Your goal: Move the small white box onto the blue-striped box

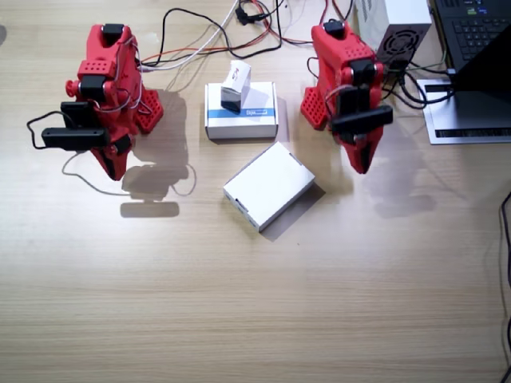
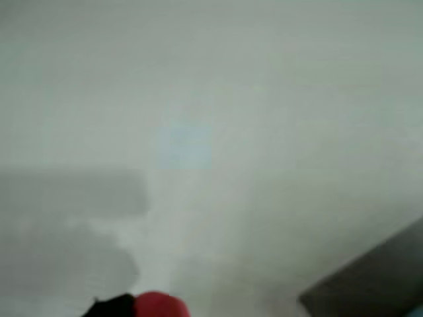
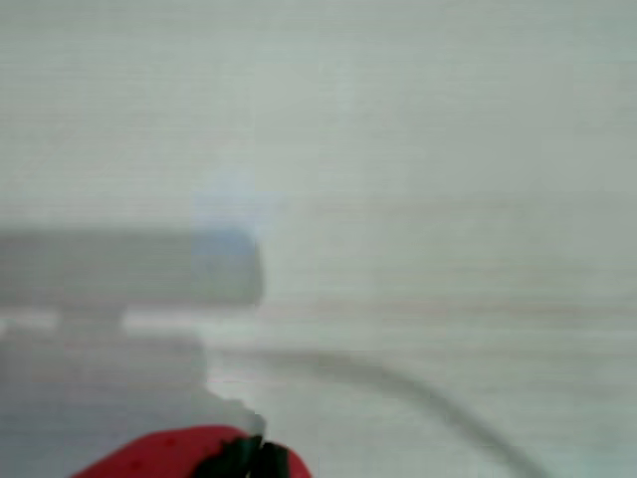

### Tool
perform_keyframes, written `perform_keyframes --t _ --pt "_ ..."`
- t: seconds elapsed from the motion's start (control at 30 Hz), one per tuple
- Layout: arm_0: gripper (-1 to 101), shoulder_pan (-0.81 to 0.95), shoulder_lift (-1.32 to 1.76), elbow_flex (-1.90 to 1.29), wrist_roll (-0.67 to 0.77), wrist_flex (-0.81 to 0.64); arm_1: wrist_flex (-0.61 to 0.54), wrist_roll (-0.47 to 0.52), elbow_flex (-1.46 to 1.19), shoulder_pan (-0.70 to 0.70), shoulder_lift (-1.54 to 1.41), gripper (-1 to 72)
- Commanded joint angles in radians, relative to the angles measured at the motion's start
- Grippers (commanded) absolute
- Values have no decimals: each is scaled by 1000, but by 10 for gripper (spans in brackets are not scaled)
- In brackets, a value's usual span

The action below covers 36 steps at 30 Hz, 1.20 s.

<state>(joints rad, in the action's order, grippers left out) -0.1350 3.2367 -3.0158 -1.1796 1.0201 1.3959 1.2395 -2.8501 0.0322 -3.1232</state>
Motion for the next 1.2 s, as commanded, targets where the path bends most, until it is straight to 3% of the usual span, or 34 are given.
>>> perform_keyframes --t 0.0,0.07,0.2,0.23,0.37,0.47,0.7,0.83,1.17 --pt "-1 -87 35 -23 -204 63 48 86 -3 6 -41 1" --pt "-1 -97 35 -23 -305 187 48 97 -3 0 -41 16" --pt "-1 -81 34 -23 -253 196 49 -117 -3 -35 -41 2" --pt "-1 -52 34 -23 -218 195 51 -126 -3 -80 -41 2" --pt "-1 34 34 -23 -118 186 51 -52 -3 -149 -41 2" --pt "-1 107 35 -23 -52 181 51 -60 -3 -160 -41 2" --pt "0 26 35 -23 -104 186 49 -178 -3 -181 -43 2" --pt "0 84 34 -23 -43 183 49 -176 -3 -247 -43 2" --pt "0 106 35 -23 -51 183 49 -175 -3 -164 -43 3"
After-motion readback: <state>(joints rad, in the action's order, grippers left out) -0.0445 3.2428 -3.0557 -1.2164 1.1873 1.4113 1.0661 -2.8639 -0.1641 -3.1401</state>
